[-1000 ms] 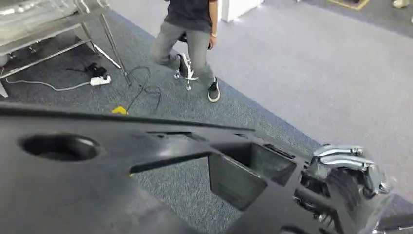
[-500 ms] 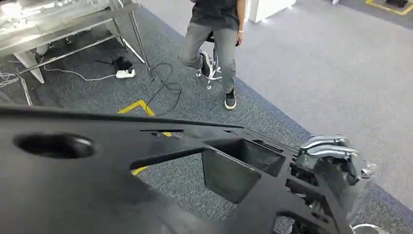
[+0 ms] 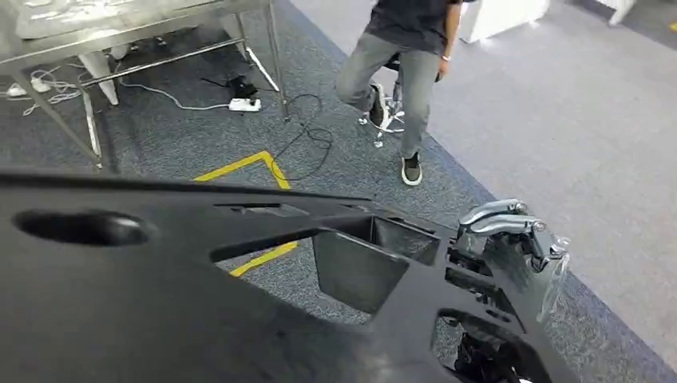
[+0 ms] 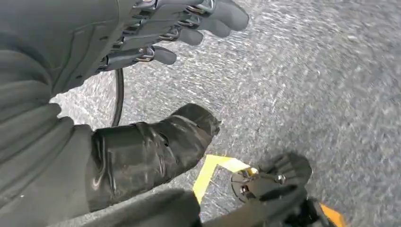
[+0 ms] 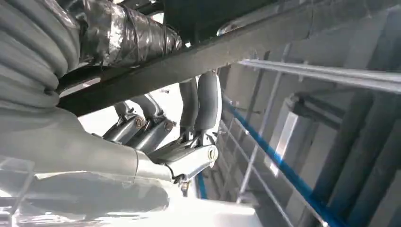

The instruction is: Take the parts from the cabinet and place them on the table.

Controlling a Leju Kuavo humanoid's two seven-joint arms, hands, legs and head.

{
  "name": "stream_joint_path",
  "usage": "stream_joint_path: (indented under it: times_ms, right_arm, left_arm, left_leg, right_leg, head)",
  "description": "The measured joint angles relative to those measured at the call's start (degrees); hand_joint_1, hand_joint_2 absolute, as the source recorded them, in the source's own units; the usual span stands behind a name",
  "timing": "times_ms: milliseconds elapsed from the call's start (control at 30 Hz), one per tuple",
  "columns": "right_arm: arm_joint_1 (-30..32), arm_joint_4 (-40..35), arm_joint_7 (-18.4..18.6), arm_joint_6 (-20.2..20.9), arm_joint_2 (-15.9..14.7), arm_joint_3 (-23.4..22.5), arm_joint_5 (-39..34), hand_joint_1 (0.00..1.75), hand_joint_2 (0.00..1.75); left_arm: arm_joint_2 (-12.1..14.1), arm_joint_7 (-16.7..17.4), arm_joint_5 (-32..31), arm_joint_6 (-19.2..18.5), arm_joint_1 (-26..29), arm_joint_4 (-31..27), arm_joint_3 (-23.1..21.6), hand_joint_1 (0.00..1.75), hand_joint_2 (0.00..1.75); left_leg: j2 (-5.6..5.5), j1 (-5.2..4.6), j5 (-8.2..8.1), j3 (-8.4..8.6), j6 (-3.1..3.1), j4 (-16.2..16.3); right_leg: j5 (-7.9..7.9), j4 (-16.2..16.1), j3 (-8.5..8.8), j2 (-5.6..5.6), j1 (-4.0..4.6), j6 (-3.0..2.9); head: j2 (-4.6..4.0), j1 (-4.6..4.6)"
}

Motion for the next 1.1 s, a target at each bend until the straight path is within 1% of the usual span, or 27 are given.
stream_joint_path:
  times_ms: [67,100,133,200,233,267,300,333,367,400,433,467,500,533,600,633,667,700,733,767,800,833,967,1000,1033,1067,1100]
  right_arm:
    - [0.1,0.4,-0.5,1.0,0.0,0.0,-2.1,1.75,1.75]
    - [0.1,0.7,-0.9,1.6,0.0,0.0,-3.4,1.75,1.75]
    - [0.1,0.9,-1.2,2.1,0.0,0.0,-4.6,1.75,1.75]
    - [0.1,1.2,-1.4,2.4,0.0,0.0,-5.5,1.75,1.75]
    - [0.1,1.3,-1.5,2.6,0.0,-0.1,-5.8,1.75,1.75]
    - [0.1,1.4,-1.6,2.7,0.0,-0.2,-5.8,1.75,1.75]
    - [0.2,1.6,-1.6,2.7,0.0,-0.3,-5.9,1.75,1.75]
    - [0.2,1.6,-1.7,2.8,0.0,-0.4,-6.0,1.75,1.75]
    - [0.2,1.6,-1.8,2.8,0.0,-0.5,-6.0,1.75,1.75]
    - [0.2,1.6,-1.8,3.0,0.0,-0.5,-6.0,1.75,1.75]
    - [0.2,1.6,-1.8,3.0,0.0,-0.5,-6.0,1.75,1.75]
    - [0.2,1.6,-1.9,3.0,0.1,-0.6,-5.9,1.75,1.75]
    - [0.2,1.6,-1.9,3.0,0.2,-0.7,-5.9,1.75,1.75]
    - [0.2,1.7,-2.0,3.0,0.2,-0.9,-5.8,1.75,1.75]
    - [0.3,1.7,-2.0,3.0,0.2,-1.4,-5.8,1.75,1.75]
    - [0.3,1.7,-2.0,3.0,0.2,-1.4,-5.8,1.75,1.75]
    - [0.3,1.7,-2.0,2.9,0.2,-1.5,-5.8,1.75,1.75]
    - [0.3,1.7,-2.0,2.9,0.2,-1.5,-5.8,1.75,1.75]
    - [0.3,1.7,-2.0,2.9,0.2,-1.6,-5.8,1.75,1.75]
    - [0.3,1.7,-2.1,2.8,0.3,-1.7,-5.7,1.75,1.75]
    - [0.3,1.7,-2.1,2.8,0.3,-1.9,-5.7,1.75,1.75]
    - [0.2,1.6,-2.1,2.7,0.3,-2.0,-5.7,1.75,1.75]
    - [0.3,1.7,-2.2,2.1,0.3,-2.2,-5.6,1.75,1.75]
    - [0.2,1.7,-2.2,2.0,0.3,-2.4,-5.6,1.75,1.75]
    - [0.3,1.7,-2.4,1.9,0.3,-2.4,-5.6,1.75,1.75]
    - [0.4,1.7,-2.5,1.9,0.3,-2.5,-5.6,1.75,1.75]
    - [0.5,1.8,-2.6,1.9,0.3,-2.6,-5.6,1.75,1.75]
  left_arm:
    - [0.0,0.2,0.4,-0.1,-0.2,0.0,0.2,0.00,1.75]
    - [0.0,0.1,0.4,-0.2,-0.1,0.0,0.2,0.00,1.75]
    - [0.0,0.0,0.5,-0.4,0.0,0.0,0.3,0.00,1.75]
    - [0.0,-0.2,0.4,-0.7,0.3,0.0,0.3,0.00,1.75]
    - [0.0,-0.4,0.4,-0.7,0.3,0.0,0.3,0.00,1.75]
    - [0.0,-0.4,0.4,-0.8,0.4,0.0,0.3,0.00,1.75]
    - [0.1,-0.4,0.3,-0.9,0.2,0.0,0.3,0.00,1.75]
    - [0.2,-0.4,0.3,-0.9,0.1,0.0,0.3,0.00,1.75]
    - [0.2,-0.4,0.2,-0.9,0.2,0.0,0.3,0.00,1.75]
    - [0.2,-0.4,0.0,-0.9,0.3,0.0,0.3,0.00,1.75]
    - [0.4,-0.4,-0.3,-0.9,0.4,0.0,0.3,0.00,1.75]
    - [0.5,-0.3,-0.6,-0.9,0.4,0.0,0.3,0.00,1.75]
    - [0.5,-0.3,-1.0,-0.9,0.4,0.0,0.3,0.00,1.75]
    - [0.5,-0.3,-1.3,-1.0,0.2,0.0,0.3,0.00,1.75]
    - [0.4,-0.2,-1.9,-0.9,-0.2,0.0,0.3,0.00,1.75]
    - [0.4,-0.2,-2.1,-0.9,-0.3,0.0,0.3,0.00,1.75]
    - [0.4,-0.5,-2.4,-0.8,-0.5,0.0,0.3,0.00,1.75]
    - [0.4,-0.7,-2.6,-0.7,-0.6,0.0,0.3,0.00,1.75]
    - [0.5,-0.8,-2.7,-0.7,-0.8,0.0,0.3,0.00,1.75]
    - [0.5,-0.9,-2.7,-0.6,-0.9,0.0,0.3,0.00,1.75]
    - [0.5,-0.9,-2.7,-0.6,-1.2,0.0,0.3,0.00,1.75]
    - [0.5,-0.9,-2.7,-0.6,-1.5,0.0,0.3,0.00,1.75]
    - [0.5,-0.6,-2.9,-0.7,-1.4,0.0,0.3,0.00,1.75]
    - [0.4,-0.5,-2.9,-0.7,-1.2,0.0,0.3,0.00,1.75]
    - [0.4,-0.3,-2.9,-0.7,-1.3,0.0,0.3,0.00,1.75]
    - [0.4,-0.2,-3.0,-0.7,-1.5,0.0,0.3,0.00,1.75]
    - [0.3,-0.1,-3.2,-0.7,-1.6,0.0,0.3,0.00,1.75]
  left_leg:
    - [-1.53,0.00,-0.18,0.02,0.30,0.0]
    - [-2.32,-0.01,-0.24,0.03,0.37,0.1]
    - [-3.27,0.00,-0.33,0.09,0.30,0.2]
    - [-5.13,0.13,-0.65,0.33,0.03,0.6]
    - [-5.88,0.19,-0.91,0.35,-0.20,1.0]
    - [-6.77,0.43,-1.31,0.21,-0.62,1.6]
    - [-7.52,0.14,-1.52,-0.34,-1.04,2.1]
    - [-8.07,0.30,-1.38,-0.71,-1.34,2.1]
    - [-8.28,0.59,-1.25,-0.85,-1.72,2.0]
    - [-9.23,0.74,-1.06,-0.87,-2.12,1.6]
    - [-9.89,0.68,-1.04,-1.19,-2.49,1.6]
    - [-7.67,0.57,-1.29,-1.12,-2.59,2.2]
    - [-4.20,0.08,-2.52,-2.10,-2.78,4.5]
    - [-2.11,0.11,-4.47,-4.21,-2.98,8.5]
    - [-0.65,0.30,-7.63,-8.85,-3.10,16.8]
    - [-0.52,0.30,-7.94,-10.14,-3.06,18.9]
    - [-0.44,0.29,-6.94,-10.10,-2.97,18.4]
    - [-0.34,0.28,-4.67,-8.49,-2.76,15.2]
    - [0.20,0.18,-1.87,-5.63,-2.40,10.0]
    - [1.68,-0.02,0.17,-3.02,-1.94,5.3]
    - [4.70,-0.63,-0.59,-1.65,-1.67,2.6]
    - [4.49,-1.14,-0.69,-1.42,-1.34,2.1]
    - [1.49,-0.72,-0.63,-1.35,-0.29,1.6]
    - [0.86,-0.38,-0.45,-0.80,-0.03,1.0]
    - [0.04,-0.33,-0.47,-0.51,0.05,0.9]
    - [-0.52,-0.33,-0.48,-0.49,0.19,0.9]
    - [-1.24,-0.38,-0.56,-0.46,0.35,0.9]
  right_leg:
    - [-3.54,9.2,-5.25,1.20,-0.07,0.18]
    - [-3.98,12.1,-7.23,1.34,-0.06,0.32]
    - [-2.86,12.4,-8.03,1.41,-0.09,0.43]
    - [2.35,6.2,-6.00,1.65,-0.39,0.51]
    - [4.87,2.1,-4.39,2.45,-0.59,0.56]
    - [5.93,-1.9,-2.65,5.06,-0.91,0.55]
    - [4.85,-3.0,-2.24,7.17,-0.93,0.59]
    - [4.86,-2.7,-2.39,6.87,-1.05,0.42]
    - [4.89,-2.9,-2.17,6.33,-0.74,0.20]
    - [4.80,-2.8,-1.98,5.77,-0.40,-0.22]
    - [5.02,-3.2,-1.71,5.02,-0.98,-0.72]
    - [5.14,-3.5,-1.36,4.24,-1.08,-1.05]
    - [5.00,-3.7,-1.08,3.41,-1.04,-1.38]
    - [4.84,-3.7,-0.94,2.52,-0.86,-1.62]
    - [4.59,-3.7,-0.85,0.62,-0.51,-1.91]
    - [4.48,-3.7,-0.83,-0.20,-0.41,-1.92]
    - [4.34,-3.7,-0.70,-1.03,-0.34,-1.87]
    - [4.13,-3.7,-0.44,-1.84,-0.28,-1.82]
    - [3.84,-3.7,-0.02,-2.61,-0.22,-1.74]
    - [3.58,-3.7,0.41,-3.20,-0.16,-1.56]
    - [3.32,-3.7,0.69,-3.72,0.06,-1.32]
    - [3.06,-3.6,0.64,-4.22,0.48,-0.93]
    - [2.61,-4.7,1.99,-6.64,0.70,0.26]
    - [1.97,-3.9,1.88,-4.82,0.24,0.59]
    - [0.41,-1.0,0.59,-1.70,0.21,0.65]
    - [-1.43,3.2,-1.66,-0.20,0.19,0.60]
    - [-3.07,7.6,-4.30,0.57,0.23,0.58]
  head:
    - [0.02,0.00]
    - [0.02,-0.13]
    - [0.02,-0.68]
    - [0.02,-1.18]
    - [0.04,-1.42]
    - [0.07,-1.55]
    - [0.09,-1.73]
    - [0.11,-2.21]
    - [0.13,-2.38]
    - [0.13,-2.54]
    - [0.13,-2.60]
    - [0.13,-2.71]
    - [0.15,-3.13]
    - [0.15,-3.54]
    - [0.15,-3.69]
    - [0.15,-3.69]
    - [0.15,-3.78]
    - [0.15,-3.80]
    - [0.15,-3.87]
    - [0.15,-4.00]
    - [0.15,-4.07]
    - [0.15,-4.33]
    - [0.15,-4.61]
    - [0.17,-4.58]
    - [0.18,-4.53]
    - [0.17,-4.96]
    - [0.17,-4.96]
